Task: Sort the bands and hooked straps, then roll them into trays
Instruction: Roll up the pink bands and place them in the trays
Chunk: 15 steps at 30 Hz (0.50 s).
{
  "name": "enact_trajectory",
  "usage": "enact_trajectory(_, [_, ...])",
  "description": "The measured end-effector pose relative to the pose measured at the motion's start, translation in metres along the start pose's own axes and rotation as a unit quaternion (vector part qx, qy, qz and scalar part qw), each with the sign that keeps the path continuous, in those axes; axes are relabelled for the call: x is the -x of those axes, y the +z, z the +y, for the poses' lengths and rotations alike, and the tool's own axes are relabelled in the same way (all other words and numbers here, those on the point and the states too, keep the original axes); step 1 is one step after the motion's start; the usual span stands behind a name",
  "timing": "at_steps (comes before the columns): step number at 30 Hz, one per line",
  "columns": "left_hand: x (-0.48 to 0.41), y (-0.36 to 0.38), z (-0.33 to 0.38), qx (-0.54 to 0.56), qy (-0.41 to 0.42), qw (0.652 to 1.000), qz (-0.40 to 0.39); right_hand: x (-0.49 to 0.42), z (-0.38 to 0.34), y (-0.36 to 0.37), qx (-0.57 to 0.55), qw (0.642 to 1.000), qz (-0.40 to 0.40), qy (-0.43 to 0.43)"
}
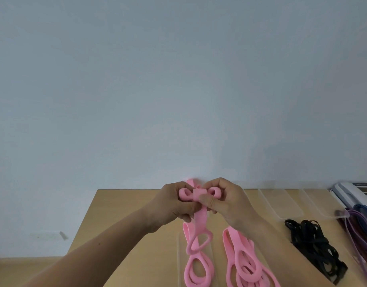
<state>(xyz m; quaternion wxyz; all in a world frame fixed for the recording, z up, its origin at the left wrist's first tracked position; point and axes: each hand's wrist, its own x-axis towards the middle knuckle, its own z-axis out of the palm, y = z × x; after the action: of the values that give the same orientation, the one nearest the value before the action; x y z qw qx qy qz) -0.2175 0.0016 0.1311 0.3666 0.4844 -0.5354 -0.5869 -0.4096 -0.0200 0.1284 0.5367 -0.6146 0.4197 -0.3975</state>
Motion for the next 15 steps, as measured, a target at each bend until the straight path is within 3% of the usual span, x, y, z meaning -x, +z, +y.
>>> enact_trajectory(9, [0.0002,-0.0027,0.004,0.056,-0.034,0.998,-0.017,0.0017,0.0067,-0.0013,-0.01,1.0,-0.02,-0.016])
enact_trajectory(15, [0.0002,-0.0016,0.0059,0.073,-0.002,0.997,-0.015,0.0024,0.0053,-0.0029,-0.041,0.999,-0.017,-0.015])
